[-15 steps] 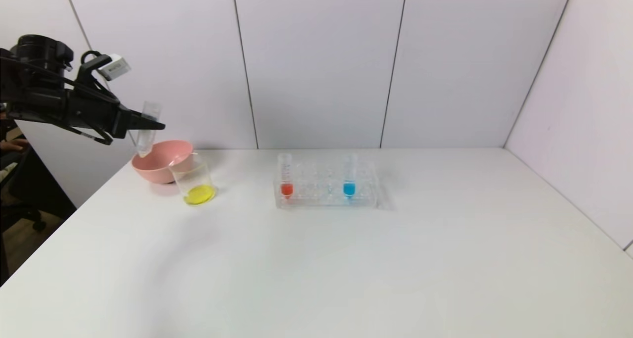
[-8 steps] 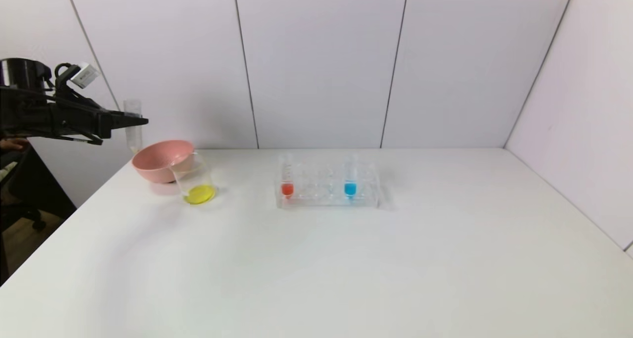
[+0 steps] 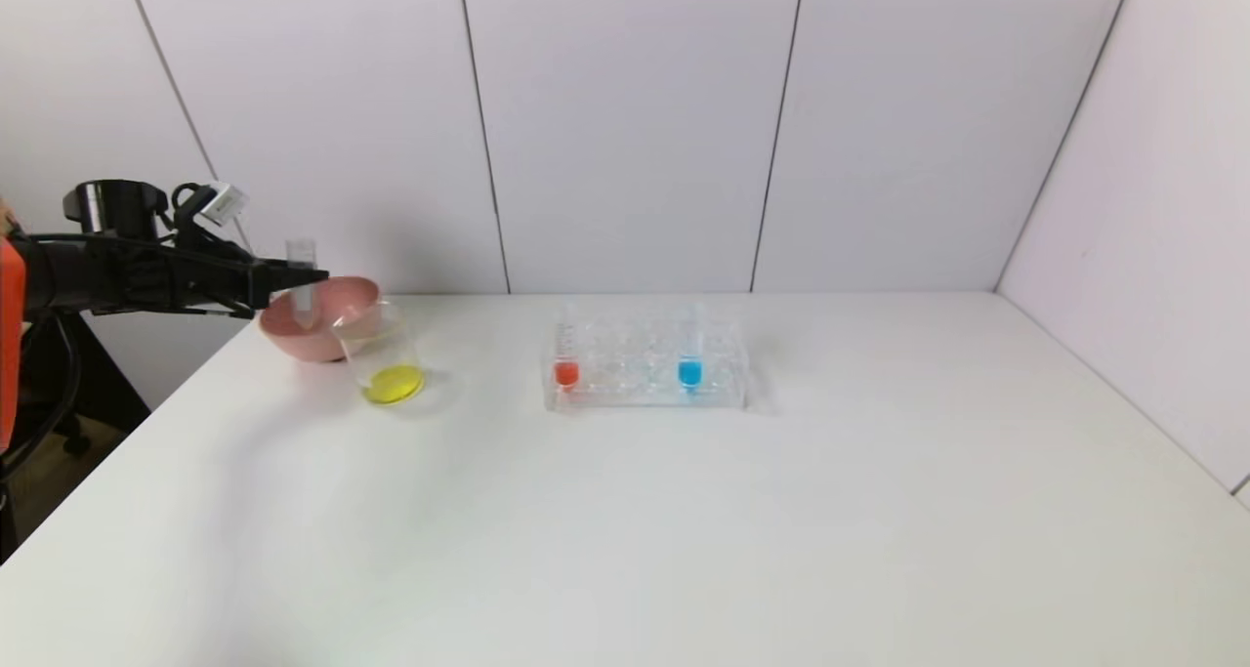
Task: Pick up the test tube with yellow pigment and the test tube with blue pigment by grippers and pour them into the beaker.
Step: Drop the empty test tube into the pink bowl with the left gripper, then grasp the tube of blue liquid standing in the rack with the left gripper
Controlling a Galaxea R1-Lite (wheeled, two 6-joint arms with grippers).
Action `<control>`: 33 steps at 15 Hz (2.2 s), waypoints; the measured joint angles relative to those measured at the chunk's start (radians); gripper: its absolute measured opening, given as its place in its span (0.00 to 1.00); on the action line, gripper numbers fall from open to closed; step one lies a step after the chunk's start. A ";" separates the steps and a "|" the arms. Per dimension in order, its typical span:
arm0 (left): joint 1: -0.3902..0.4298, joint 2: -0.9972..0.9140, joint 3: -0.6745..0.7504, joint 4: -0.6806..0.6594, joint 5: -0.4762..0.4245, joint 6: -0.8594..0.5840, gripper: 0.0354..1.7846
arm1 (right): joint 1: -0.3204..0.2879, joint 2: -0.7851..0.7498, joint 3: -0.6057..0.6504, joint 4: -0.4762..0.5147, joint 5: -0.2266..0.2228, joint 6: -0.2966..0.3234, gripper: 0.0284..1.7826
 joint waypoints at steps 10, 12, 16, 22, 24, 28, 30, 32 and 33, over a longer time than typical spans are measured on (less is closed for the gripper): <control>0.000 -0.007 0.004 -0.001 -0.002 0.042 0.91 | 0.000 0.000 0.000 0.000 0.000 0.000 1.00; 0.001 -0.039 0.013 0.005 -0.003 0.041 0.98 | 0.000 0.000 0.000 0.000 0.000 0.000 1.00; -0.033 -0.174 0.063 0.025 -0.002 -0.056 0.99 | 0.000 0.000 0.000 0.000 0.000 0.000 1.00; -0.236 -0.510 0.192 0.029 0.150 -0.336 0.99 | 0.000 0.000 0.000 0.000 0.000 0.000 1.00; -0.355 -0.601 0.212 0.035 0.306 -0.384 0.99 | 0.000 0.000 0.000 0.000 0.000 0.000 1.00; -0.607 -0.724 0.256 0.039 0.714 -0.398 0.99 | 0.000 0.000 0.000 0.000 0.000 0.000 1.00; -0.739 -0.755 0.288 0.031 0.905 -0.400 0.99 | 0.000 0.000 0.000 0.000 0.000 0.000 1.00; -0.877 -0.764 0.326 0.024 1.075 -0.417 0.99 | 0.000 0.000 0.000 0.000 0.000 0.000 1.00; -0.937 -0.759 0.342 0.011 1.144 -0.427 0.99 | 0.000 0.000 0.000 0.000 0.000 0.000 1.00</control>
